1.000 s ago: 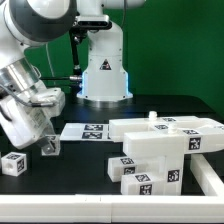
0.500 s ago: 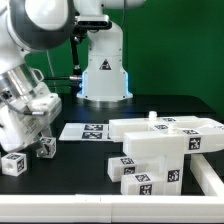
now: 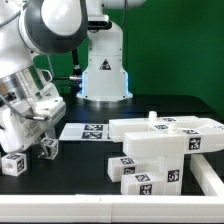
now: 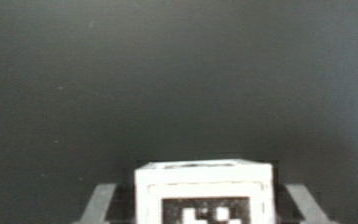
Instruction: Assemble chair
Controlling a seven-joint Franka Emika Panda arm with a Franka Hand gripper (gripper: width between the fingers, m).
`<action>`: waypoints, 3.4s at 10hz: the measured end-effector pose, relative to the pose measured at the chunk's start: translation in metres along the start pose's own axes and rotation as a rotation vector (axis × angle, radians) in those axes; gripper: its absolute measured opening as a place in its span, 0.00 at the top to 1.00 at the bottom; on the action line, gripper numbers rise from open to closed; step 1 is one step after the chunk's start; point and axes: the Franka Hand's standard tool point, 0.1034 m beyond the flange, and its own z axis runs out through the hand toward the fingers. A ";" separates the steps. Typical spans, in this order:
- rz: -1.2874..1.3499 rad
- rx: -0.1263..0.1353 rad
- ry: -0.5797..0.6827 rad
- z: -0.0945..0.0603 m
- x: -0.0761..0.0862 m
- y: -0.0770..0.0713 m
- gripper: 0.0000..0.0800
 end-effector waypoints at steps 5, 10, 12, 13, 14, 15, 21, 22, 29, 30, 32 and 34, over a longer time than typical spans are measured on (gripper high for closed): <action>0.321 0.072 0.103 0.001 -0.006 0.015 0.67; 0.546 0.094 0.110 0.001 -0.008 0.014 0.67; 0.647 0.179 0.173 0.003 -0.013 0.015 0.67; 0.639 0.186 0.180 0.003 -0.013 0.014 0.67; 0.637 0.186 0.180 0.003 -0.013 0.014 0.67; 0.637 0.186 0.180 0.003 -0.013 0.014 0.67; 0.931 0.244 0.187 0.004 -0.015 0.015 0.67; 0.952 0.261 0.203 0.006 -0.023 0.016 0.67; 0.905 0.251 0.215 0.009 -0.022 0.018 0.20; 0.894 0.248 0.211 0.008 -0.022 0.018 0.19; 0.734 0.240 0.173 -0.016 -0.029 0.008 0.19; 0.527 0.227 0.149 -0.034 -0.033 0.008 0.19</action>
Offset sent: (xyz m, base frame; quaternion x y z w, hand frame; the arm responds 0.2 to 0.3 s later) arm -0.0124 0.0178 -0.0145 0.0577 0.0913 0.1557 0.9819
